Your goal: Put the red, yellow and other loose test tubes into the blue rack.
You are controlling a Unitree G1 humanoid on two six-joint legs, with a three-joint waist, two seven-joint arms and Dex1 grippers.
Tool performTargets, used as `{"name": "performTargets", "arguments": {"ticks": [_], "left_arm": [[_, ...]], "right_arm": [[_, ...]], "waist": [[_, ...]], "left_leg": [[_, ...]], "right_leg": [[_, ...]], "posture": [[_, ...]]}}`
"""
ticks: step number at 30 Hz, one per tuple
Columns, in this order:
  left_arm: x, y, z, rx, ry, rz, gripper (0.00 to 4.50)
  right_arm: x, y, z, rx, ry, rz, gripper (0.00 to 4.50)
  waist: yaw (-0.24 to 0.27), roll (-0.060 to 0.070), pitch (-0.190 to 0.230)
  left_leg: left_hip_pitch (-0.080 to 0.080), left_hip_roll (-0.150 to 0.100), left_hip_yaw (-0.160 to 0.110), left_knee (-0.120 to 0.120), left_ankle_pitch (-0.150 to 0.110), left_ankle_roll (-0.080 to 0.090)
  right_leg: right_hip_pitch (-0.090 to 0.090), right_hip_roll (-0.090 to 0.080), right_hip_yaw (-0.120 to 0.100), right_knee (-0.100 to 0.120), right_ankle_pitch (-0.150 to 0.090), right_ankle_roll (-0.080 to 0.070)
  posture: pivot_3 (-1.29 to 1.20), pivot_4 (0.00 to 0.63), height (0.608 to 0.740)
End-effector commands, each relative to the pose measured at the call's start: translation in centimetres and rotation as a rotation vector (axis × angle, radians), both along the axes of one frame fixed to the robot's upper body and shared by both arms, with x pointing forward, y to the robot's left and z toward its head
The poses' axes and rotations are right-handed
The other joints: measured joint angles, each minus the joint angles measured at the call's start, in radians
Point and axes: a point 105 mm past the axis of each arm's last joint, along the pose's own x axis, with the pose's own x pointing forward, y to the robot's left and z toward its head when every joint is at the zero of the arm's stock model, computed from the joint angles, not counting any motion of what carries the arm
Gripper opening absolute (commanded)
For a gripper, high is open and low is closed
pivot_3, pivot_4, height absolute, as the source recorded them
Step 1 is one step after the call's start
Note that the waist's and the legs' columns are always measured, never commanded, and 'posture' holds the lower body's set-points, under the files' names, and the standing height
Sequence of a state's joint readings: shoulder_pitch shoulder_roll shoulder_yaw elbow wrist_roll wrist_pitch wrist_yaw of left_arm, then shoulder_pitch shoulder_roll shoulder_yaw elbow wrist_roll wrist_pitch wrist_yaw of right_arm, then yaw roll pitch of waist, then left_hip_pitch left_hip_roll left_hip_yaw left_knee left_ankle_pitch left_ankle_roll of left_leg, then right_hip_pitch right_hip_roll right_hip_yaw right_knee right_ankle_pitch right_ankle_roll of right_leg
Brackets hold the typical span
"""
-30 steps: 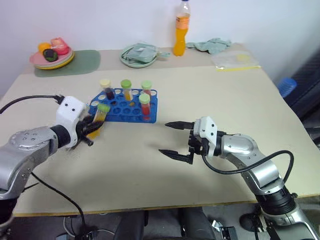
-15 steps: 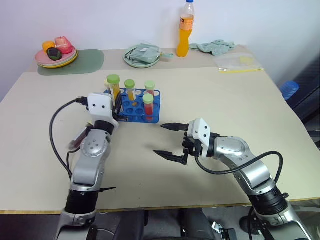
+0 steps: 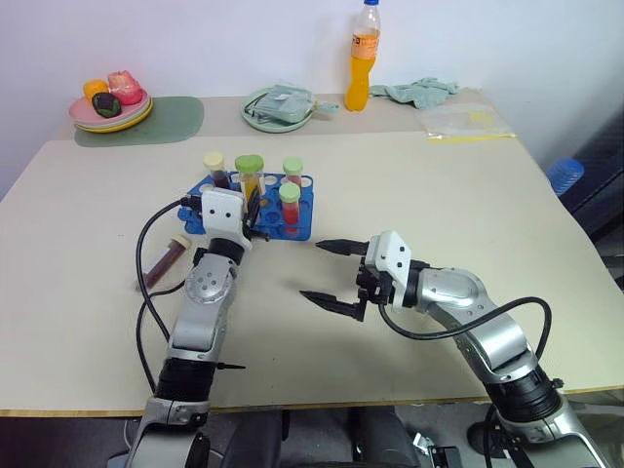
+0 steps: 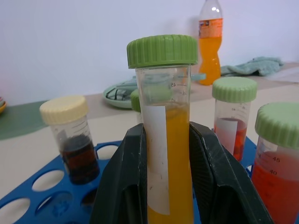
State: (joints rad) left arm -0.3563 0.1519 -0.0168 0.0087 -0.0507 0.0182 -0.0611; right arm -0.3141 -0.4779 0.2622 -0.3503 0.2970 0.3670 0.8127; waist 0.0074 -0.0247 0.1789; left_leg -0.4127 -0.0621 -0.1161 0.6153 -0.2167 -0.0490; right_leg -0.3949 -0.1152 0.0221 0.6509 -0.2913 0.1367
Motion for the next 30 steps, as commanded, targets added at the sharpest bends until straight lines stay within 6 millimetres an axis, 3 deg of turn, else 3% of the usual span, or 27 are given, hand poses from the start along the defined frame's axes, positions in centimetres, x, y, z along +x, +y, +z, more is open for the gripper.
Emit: {"name": "performTargets", "arguments": {"ticks": [1, 12, 16, 20, 26, 30], "left_arm": [[0.3, -0.6, 0.9, 0.014, -0.048, -0.015, 0.67], [0.7, -0.9, 0.4, 0.034, -0.049, -0.012, 0.67], [0.4, -0.5, 0.5, -0.022, -0.048, -0.018, 2.57], [-1.0, 1.2, 2.6, -0.109, -0.128, -0.002, 4.46], [-3.2, 5.7, 6.8, -0.164, -0.223, 0.038, 4.46], [-4.0, 9.4, 8.8, -0.189, -0.183, 0.012, 4.46]], "right_arm": [[-0.4, 0.4, 1.2, 0.029, -0.041, 0.009, 4.5], [-0.4, 0.4, 1.2, 0.035, -0.036, 0.001, 4.5], [-0.3, 0.4, 1.2, 0.036, -0.034, 0.0, 4.5], [-0.3, 0.4, 1.2, 0.035, -0.036, -0.003, 4.5], [-0.4, 0.4, 1.1, 0.04, -0.024, 0.0, 4.5], [-0.5, 0.4, 1.0, 0.04, -0.017, 0.007, 4.5]], "waist": [[0.0, 0.0, 0.0], [0.002, 0.0, 0.0], [0.001, 0.0, 0.0], [-0.005, 0.0, 0.0], [-0.019, 0.0, 0.0], [-0.023, 0.0, 0.0]], "left_leg": [[0.0, 0.0, 0.0, 0.0, 0.0, 0.0], [0.0, 0.0, 0.0, 0.0, 0.0, 0.0], [0.0, 0.0, 0.0, 0.0, 0.0, 0.0], [0.0, 0.0, 0.0, 0.0, 0.0, 0.0], [0.0, 0.001, -0.001, 0.0, 0.0, 0.0], [0.0, 0.001, -0.001, -0.001, 0.0, 0.0]], "right_leg": [[0.0, 0.0, 0.0, 0.0, 0.0, 0.0], [0.0, 0.0, 0.0, 0.0, 0.0, 0.0], [0.0, 0.0, 0.0, 0.0, 0.0, 0.0], [0.0, 0.0, 0.0, 0.0, 0.0, 0.0], [0.0, 0.001, 0.0, 0.0, 0.0, 0.0], [0.0, 0.002, 0.0, 0.001, 0.0, 0.0]], "posture": [[0.0, 0.15, 0.74], [0.0, 0.15, 0.74], [0.0, 0.15, 0.74], [0.0, 0.15, 0.74], [0.0, 0.15, 0.74], [0.0, 0.15, 0.74]]}}
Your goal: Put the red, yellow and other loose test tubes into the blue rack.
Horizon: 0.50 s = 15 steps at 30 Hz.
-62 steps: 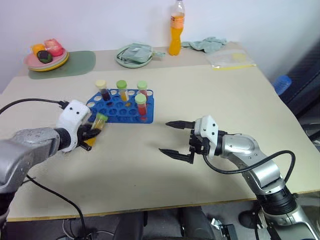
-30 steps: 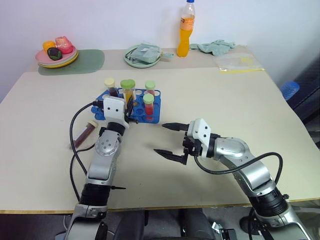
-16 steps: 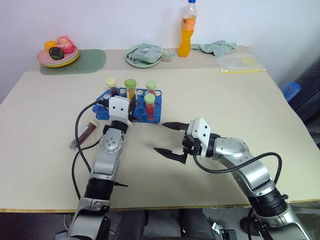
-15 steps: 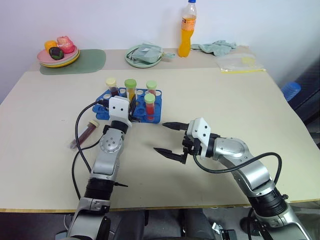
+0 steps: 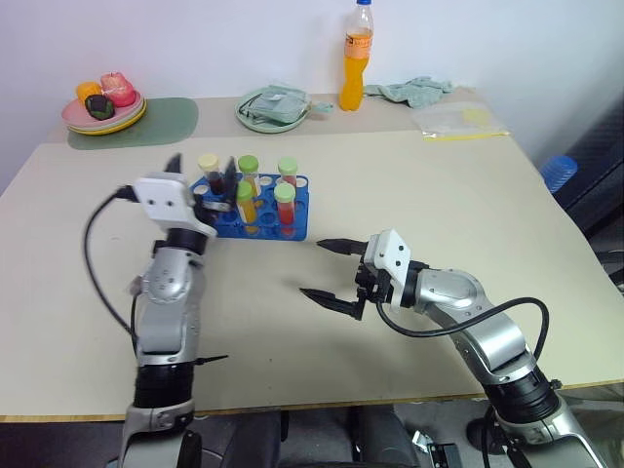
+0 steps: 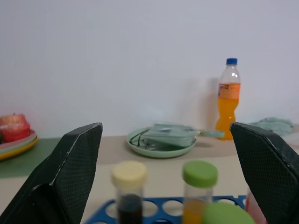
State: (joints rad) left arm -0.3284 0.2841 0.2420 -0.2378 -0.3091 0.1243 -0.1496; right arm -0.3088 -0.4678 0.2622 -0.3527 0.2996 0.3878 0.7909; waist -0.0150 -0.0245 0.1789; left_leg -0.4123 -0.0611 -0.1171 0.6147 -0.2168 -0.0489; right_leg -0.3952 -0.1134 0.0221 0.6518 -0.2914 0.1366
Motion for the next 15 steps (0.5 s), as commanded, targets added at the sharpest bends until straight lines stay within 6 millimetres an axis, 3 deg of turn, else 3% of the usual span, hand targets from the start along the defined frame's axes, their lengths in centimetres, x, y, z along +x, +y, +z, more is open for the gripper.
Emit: {"name": "performTargets", "arguments": {"ticks": [1, 3, 9, 15], "left_arm": [[-1.0, 2.9, 2.6, -0.059, 0.02, -0.062, 4.46], [-0.9, 4.3, 2.4, -0.101, 0.156, -0.117, 4.46], [-1.4, 7.8, -3.0, 0.244, 0.802, -0.091, 4.46], [-2.4, 10.1, -6.9, 0.316, 1.291, -0.043, 4.46]], "right_arm": [[-0.6, 0.4, 1.2, 0.03, -0.035, 0.033, 4.5], [-0.6, 0.4, 1.1, 0.028, -0.032, 0.04, 4.5], [-0.6, 0.7, 1.1, 0.024, -0.028, 0.076, 4.5], [-0.4, 0.9, 1.1, 0.021, -0.033, 0.082, 4.5]], "waist": [[0.0, 0.0, 0.0], [-0.001, 0.0, 0.0], [-0.005, 0.001, 0.001], [-0.004, 0.001, 0.001]], "left_leg": [[0.0, 0.0, 0.0, 0.0, 0.0, 0.0], [0.0, 0.0, 0.0, 0.0, 0.0, 0.0], [0.001, 0.0, 0.0, -0.001, 0.0, 0.001], [0.002, 0.0, 0.0, -0.001, 0.0, 0.001]], "right_leg": [[0.0, 0.0, 0.0, 0.0, 0.0, 0.0], [0.0, 0.0, 0.0, 0.0, 0.0, 0.0], [0.0, 0.001, 0.001, 0.001, 0.0, 0.0], [0.001, 0.001, 0.0, 0.001, 0.0, 0.0]], "posture": [[0.0, 0.15, 0.74], [0.0, 0.15, 0.74], [0.0, 0.15, 0.74], [0.0, 0.15, 0.74]]}}
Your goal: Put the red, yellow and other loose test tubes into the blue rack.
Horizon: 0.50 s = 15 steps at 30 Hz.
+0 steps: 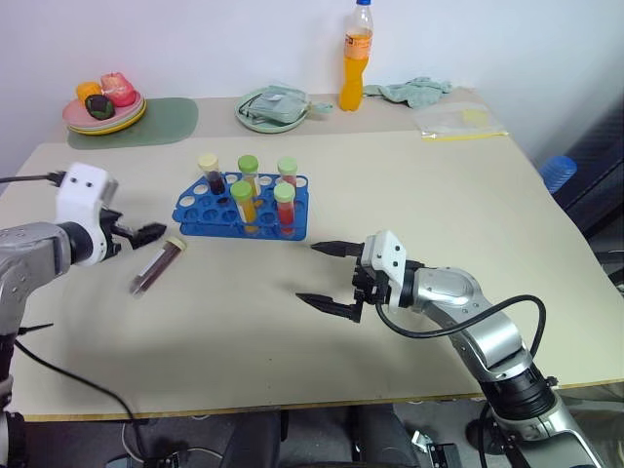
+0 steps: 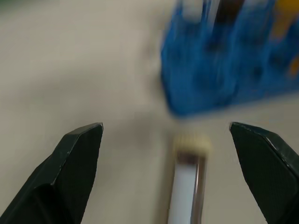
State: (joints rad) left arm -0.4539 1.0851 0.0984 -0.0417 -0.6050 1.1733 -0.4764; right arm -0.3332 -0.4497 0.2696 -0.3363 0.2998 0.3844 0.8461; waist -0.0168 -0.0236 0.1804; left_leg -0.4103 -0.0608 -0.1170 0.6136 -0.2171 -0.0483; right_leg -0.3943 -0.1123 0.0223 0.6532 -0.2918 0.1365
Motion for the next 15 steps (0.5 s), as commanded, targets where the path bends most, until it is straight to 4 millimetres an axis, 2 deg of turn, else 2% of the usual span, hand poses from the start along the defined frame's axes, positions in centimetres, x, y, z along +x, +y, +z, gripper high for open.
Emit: {"name": "performTargets", "arguments": {"ticks": [1, 5, 8, 11, 15], "left_arm": [[-0.4, 0.9, -1.0, 0.043, 0.185, 0.012, 4.46], [0.5, 1.5, -2.2, 0.119, 0.266, -0.013, 4.46], [1.1, 1.0, -2.7, 0.105, 0.298, -0.049, 4.46], [1.4, 0.8, -3.0, 0.104, 0.319, -0.067, 3.62], [1.4, 1.0, -2.9, 0.109, 0.33, -0.082, 1.64]], "right_arm": [[-0.1, 0.2, 0.9, 0.017, -0.031, 0.015, 4.5], [-0.1, 0.2, 0.8, 0.015, -0.025, 0.009, 4.5], [-0.1, 0.2, 0.9, 0.018, -0.03, -0.002, 4.5], [-0.1, 0.1, 0.9, 0.024, -0.03, -0.016, 4.5], [-0.1, 0.1, 0.9, 0.027, -0.027, -0.026, 4.5]], "waist": [[-0.003, 0.0, 0.0], [-0.003, 0.0, 0.0], [-0.003, 0.0, 0.0], [-0.003, 0.0, 0.0], [-0.005, 0.0, 0.0]], "left_leg": [[0.0, 0.0, 0.0, 0.0, 0.0, 0.0], [0.0, 0.0, 0.001, -0.001, 0.0, 0.0], [0.0, 0.0, 0.001, -0.001, 0.0, 0.0], [0.0, 0.001, 0.001, 0.0, 0.0, 0.0], [-0.001, 0.001, 0.001, 0.0, 0.0, 0.0]], "right_leg": [[0.0, 0.0, 0.0, 0.0, 0.0, 0.0], [-0.001, 0.0, 0.0, 0.001, 0.0, 0.0], [-0.001, 0.0, 0.0, 0.001, 0.0, 0.0], [-0.001, 0.0, 0.0, 0.001, 0.0, 0.0], [-0.001, 0.0, 0.0, 0.001, 0.0, 0.0]], "posture": [[0.0, 0.15, 0.74], [0.0, 0.15, 0.74], [0.0, 0.15, 0.74], [0.0, 0.15, 0.74], [0.0, 0.15, 0.74]]}}
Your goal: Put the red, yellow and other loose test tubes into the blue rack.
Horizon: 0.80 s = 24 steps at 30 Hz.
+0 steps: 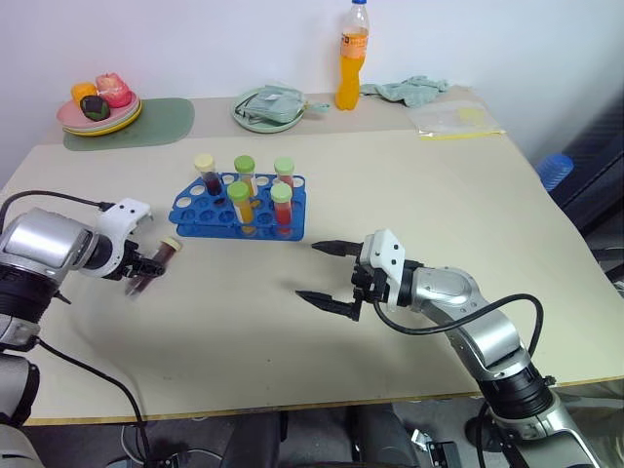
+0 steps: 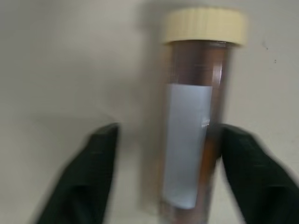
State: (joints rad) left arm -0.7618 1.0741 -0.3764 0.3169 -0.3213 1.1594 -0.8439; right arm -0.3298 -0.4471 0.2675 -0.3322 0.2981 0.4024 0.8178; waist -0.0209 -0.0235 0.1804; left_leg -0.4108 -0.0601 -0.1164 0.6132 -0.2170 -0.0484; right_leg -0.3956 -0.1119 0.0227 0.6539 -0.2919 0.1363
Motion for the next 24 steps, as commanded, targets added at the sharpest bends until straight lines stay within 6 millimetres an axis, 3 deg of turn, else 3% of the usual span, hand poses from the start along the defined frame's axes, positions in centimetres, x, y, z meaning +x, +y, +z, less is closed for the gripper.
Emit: {"name": "performTargets", "arguments": {"ticks": [1, 2, 4, 6, 10, 12, 15, 17, 20, 24], "left_arm": [[0.0, 1.1, 1.4, 0.037, -0.029, 0.0, 1.05], [-0.2, 1.4, 1.7, 0.039, -0.034, 0.005, 0.8], [-0.5, 2.4, 2.2, 0.053, -0.052, 0.029, 0.8], [-0.6, 4.7, 3.1, 0.077, -0.126, 0.129, 0.8], [1.6, 7.8, 7.1, 0.171, -0.585, 0.211, 0.8], [2.5, 7.8, 9.6, 0.221, -0.848, 0.256, 0.8], [2.8, 4.2, 12.0, -0.017, -1.187, 0.3, 0.8], [2.2, 1.0, 12.4, -0.011, -1.351, 0.24, 0.8], [1.9, -2.9, 11.9, -0.048, -1.462, 0.231, 0.8], [1.9, -7.5, 9.7, -0.085, -1.504, 0.201, 0.8]], "right_arm": [[-0.5, 0.3, 1.1, 0.027, -0.043, 0.009, 4.5], [-0.6, 0.2, 1.1, 0.026, -0.042, 0.008, 4.5], [-0.6, 0.2, 1.1, 0.025, -0.043, 0.007, 4.5], [-0.7, 0.1, 1.1, 0.024, -0.043, 0.006, 4.5], [-0.7, 0.1, 0.9, 0.027, -0.028, 0.012, 4.5], [-0.8, 0.2, 0.9, 0.028, -0.024, 0.02, 4.5], [-0.8, 0.4, 0.9, 0.028, -0.019, 0.034, 4.5], [-0.8, 0.5, 0.9, 0.027, -0.015, 0.043, 4.5], [-0.8, 0.6, 0.9, 0.028, -0.009, 0.05, 4.5], [-0.8, 0.7, 0.9, 0.031, -0.005, 0.051, 4.5]], "waist": [[-0.001, 0.0, 0.0], [-0.001, 0.0, 0.0], [-0.002, 0.0, 0.0], [-0.004, 0.0, 0.0], [-0.001, 0.0, 0.0], [0.007, -0.001, 0.0], [0.025, -0.002, -0.001], [0.031, -0.003, -0.001], [0.031, -0.003, -0.002], [0.027, -0.003, -0.002]], "left_leg": [[0.0, 0.0, 0.0, 0.0, 0.0, 0.0], [0.0, 0.0, 0.0, 0.0, 0.0, 0.0], [0.0, 0.0, 0.0, 0.0, 0.0, 0.0], [0.0, 0.0, 0.0, 0.0, 0.0, 0.0], [0.0, 0.002, 0.0, 0.0, 0.0, 0.0], [0.0, 0.003, -0.001, 0.0, 0.0, 0.0], [-0.001, 0.002, -0.001, 0.002, 0.0, 0.0], [-0.001, 0.001, -0.001, 0.003, 0.0, 0.0], [-0.001, -0.001, 0.0, 0.003, 0.0, 0.0], [-0.001, -0.002, 0.001, 0.002, 0.0, 0.0]], "right_leg": [[0.0, 0.0, 0.0, 0.0, 0.0, 0.0], [0.0, 0.0, 0.0, 0.0, 0.0, 0.0], [0.0, 0.0, 0.0, 0.0, 0.0, 0.0], [0.0, 0.0, 0.0, 0.0, 0.0, 0.0], [-0.002, 0.0, 0.0, 0.001, 0.0, 0.0], [-0.002, -0.001, 0.0, 0.001, 0.0, 0.0], [-0.001, -0.004, -0.001, 0.0, 0.0, 0.0], [0.0, -0.006, -0.001, -0.001, 0.001, 0.001], [0.0, -0.006, 0.0, -0.001, 0.001, 0.001], [0.0, -0.005, 0.0, -0.001, 0.001, 0.001]], "posture": [[0.0, 0.15, 0.74], [0.0, 0.15, 0.74], [0.0, 0.15, 0.74], [0.0, 0.15, 0.74], [0.0, 0.15, 0.74], [0.0, 0.15, 0.74], [0.0, 0.15, 0.74], [0.0, 0.15, 0.74], [0.0, 0.15, 0.74], [0.0, 0.15, 0.74]]}}
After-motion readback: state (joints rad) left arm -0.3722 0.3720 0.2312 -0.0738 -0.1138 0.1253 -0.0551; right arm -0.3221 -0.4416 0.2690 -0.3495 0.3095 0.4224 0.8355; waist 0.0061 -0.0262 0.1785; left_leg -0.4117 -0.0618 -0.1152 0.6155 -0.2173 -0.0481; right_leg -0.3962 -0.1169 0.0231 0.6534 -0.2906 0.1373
